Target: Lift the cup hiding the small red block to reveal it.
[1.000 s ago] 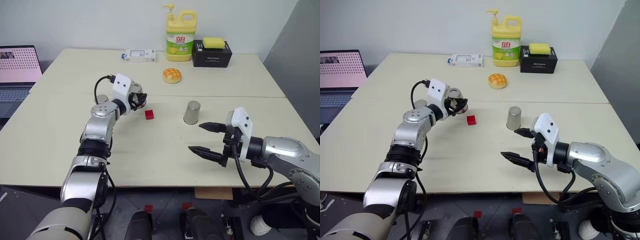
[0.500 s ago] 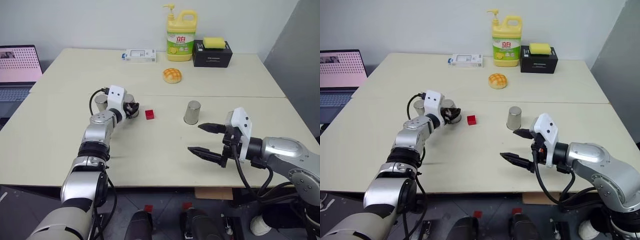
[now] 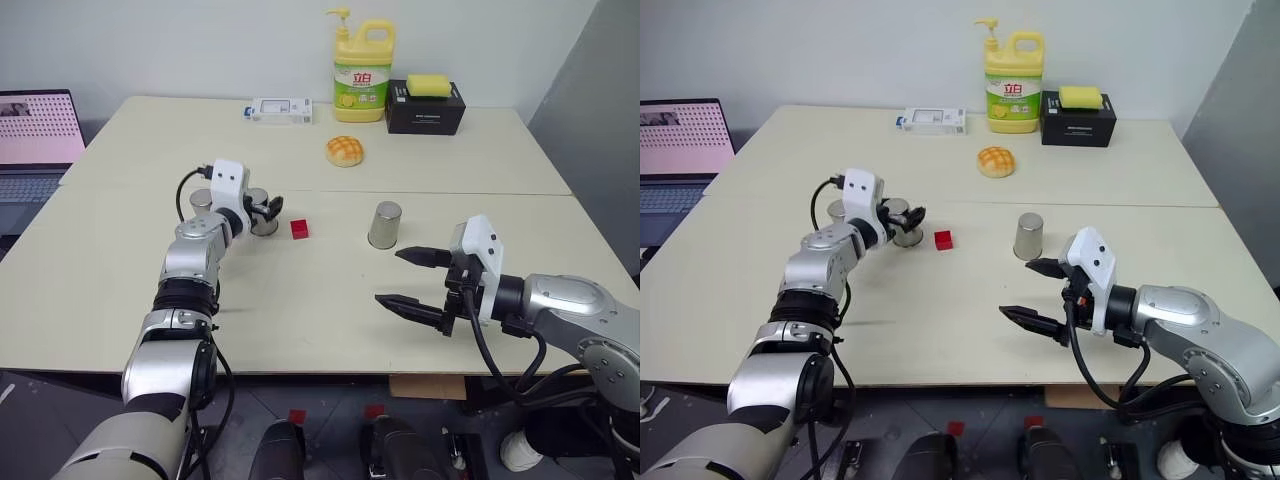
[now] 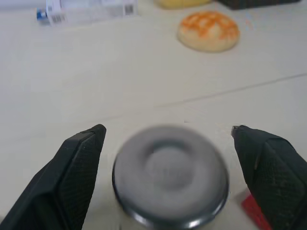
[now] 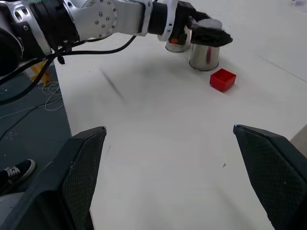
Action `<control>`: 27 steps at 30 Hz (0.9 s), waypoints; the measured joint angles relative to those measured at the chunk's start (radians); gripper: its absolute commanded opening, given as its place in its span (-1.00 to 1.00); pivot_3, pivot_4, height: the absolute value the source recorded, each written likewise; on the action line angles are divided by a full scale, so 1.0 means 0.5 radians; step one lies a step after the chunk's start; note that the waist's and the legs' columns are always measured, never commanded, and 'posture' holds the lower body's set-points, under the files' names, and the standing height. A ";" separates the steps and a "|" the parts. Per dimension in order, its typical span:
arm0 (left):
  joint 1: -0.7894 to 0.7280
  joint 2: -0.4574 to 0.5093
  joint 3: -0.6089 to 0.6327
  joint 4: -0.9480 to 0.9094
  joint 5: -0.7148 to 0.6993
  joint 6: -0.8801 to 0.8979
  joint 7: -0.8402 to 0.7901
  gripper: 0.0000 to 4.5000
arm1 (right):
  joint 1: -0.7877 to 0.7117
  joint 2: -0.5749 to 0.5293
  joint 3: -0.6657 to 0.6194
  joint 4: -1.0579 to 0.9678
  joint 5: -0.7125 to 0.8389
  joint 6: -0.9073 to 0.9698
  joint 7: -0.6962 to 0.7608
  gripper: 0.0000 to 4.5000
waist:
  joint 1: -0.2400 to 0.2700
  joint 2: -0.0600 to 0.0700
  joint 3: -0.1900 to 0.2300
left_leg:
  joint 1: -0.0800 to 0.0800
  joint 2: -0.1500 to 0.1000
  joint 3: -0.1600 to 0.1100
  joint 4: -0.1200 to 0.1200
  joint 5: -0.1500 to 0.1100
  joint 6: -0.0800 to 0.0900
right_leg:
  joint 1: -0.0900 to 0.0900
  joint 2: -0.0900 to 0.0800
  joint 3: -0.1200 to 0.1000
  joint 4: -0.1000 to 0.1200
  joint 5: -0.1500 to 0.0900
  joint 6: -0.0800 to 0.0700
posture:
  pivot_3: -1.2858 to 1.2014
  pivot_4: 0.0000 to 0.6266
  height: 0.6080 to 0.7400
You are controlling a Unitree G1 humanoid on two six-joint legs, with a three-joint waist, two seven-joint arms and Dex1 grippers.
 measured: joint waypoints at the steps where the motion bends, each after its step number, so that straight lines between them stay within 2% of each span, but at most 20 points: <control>1: -0.001 0.000 0.000 -0.069 -0.010 0.017 0.002 0.99 | 0.000 0.000 0.000 0.000 0.000 0.000 0.000 1.00 | 0.000 0.000 0.000 | 0.000 0.000 0.000 0.000 0.000 0.000 | 0.000 0.000 0.000 0.000 0.000 0.000 | 0.03 -0.52 1.00; 6: 0.017 0.077 -0.012 -0.433 -0.039 0.161 -0.055 0.99 | -0.002 0.011 0.003 0.001 -0.046 -0.049 -0.008 1.00 | -0.007 0.000 0.000 | 0.001 0.000 0.000 -0.001 0.000 0.000 | 0.000 0.000 0.001 0.000 0.000 0.000 | 0.03 -0.52 1.00; 8: 0.119 0.274 -0.035 -0.687 -0.048 0.258 -0.196 0.99 | 0.001 0.012 0.006 0.002 -0.109 -0.118 -0.006 1.00 | -0.024 0.000 0.000 | 0.006 0.001 -0.001 -0.004 0.000 0.000 | -0.001 0.001 0.005 0.001 0.000 0.000 | 0.03 -0.52 1.00; 12: 0.337 0.623 -0.020 -0.970 -0.091 0.468 -0.432 0.99 | 0.057 0.003 -0.002 0.008 -0.181 -0.223 0.015 1.00 | -0.029 0.000 0.000 | 0.007 0.003 -0.002 -0.007 0.000 -0.001 | -0.001 0.001 0.001 0.002 -0.001 -0.001 | 0.03 -0.52 1.00; 14: 0.404 0.707 0.000 -1.052 -0.127 0.561 -0.508 0.99 | 0.077 -0.008 -0.003 0.032 -0.210 -0.249 0.039 1.00 | -0.014 0.000 0.000 | 0.007 0.004 -0.002 -0.006 0.000 -0.001 | 0.000 0.000 0.000 0.002 -0.001 -0.001 | 0.03 -0.52 1.00; 18: 0.757 0.935 0.163 -1.353 -0.264 0.759 -0.656 0.99 | 0.076 -0.063 -0.021 0.102 -0.218 -0.292 0.144 1.00 | -0.008 0.000 0.000 | 0.006 0.006 -0.001 -0.003 0.000 -0.001 | 0.001 -0.006 0.005 0.000 0.000 0.000 | 0.03 -0.52 1.00; 22: 1.075 1.030 0.280 -1.590 -0.375 0.893 -0.770 0.99 | 0.086 -0.107 -0.061 0.184 -0.195 -0.258 0.221 1.00 | 0.002 0.000 0.000 | 0.006 0.005 -0.003 -0.002 0.000 -0.001 | 0.002 -0.009 0.003 -0.002 0.000 0.000 | 0.03 -0.52 1.00; 27: 1.186 1.061 0.299 -1.719 -0.452 0.909 -0.836 0.99 | 0.090 -0.116 -0.070 0.223 -0.196 -0.259 0.282 1.00 | 0.007 0.000 0.000 | 0.007 0.006 -0.003 -0.002 0.000 0.000 | 0.002 -0.009 0.001 -0.001 0.000 -0.001 | 0.03 -0.52 1.00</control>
